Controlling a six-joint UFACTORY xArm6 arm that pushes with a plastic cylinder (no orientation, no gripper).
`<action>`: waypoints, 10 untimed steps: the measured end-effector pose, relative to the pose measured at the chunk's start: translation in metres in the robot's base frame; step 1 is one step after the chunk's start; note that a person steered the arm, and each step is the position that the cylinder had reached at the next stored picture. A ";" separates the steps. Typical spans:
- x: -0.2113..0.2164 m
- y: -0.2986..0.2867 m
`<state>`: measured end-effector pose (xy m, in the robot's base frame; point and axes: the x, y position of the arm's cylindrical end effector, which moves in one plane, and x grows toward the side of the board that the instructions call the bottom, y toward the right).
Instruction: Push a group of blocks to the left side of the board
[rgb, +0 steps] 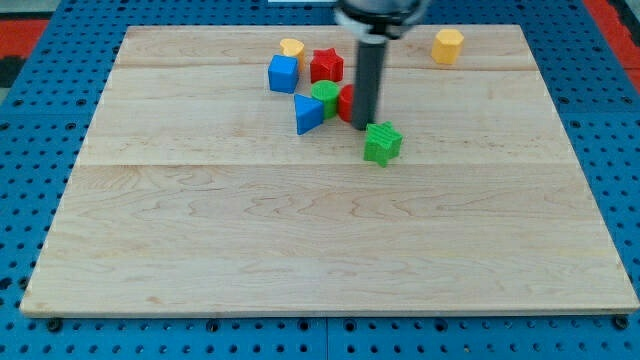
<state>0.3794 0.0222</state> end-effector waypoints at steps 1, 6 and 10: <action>-0.018 0.009; -0.081 0.060; 0.032 0.135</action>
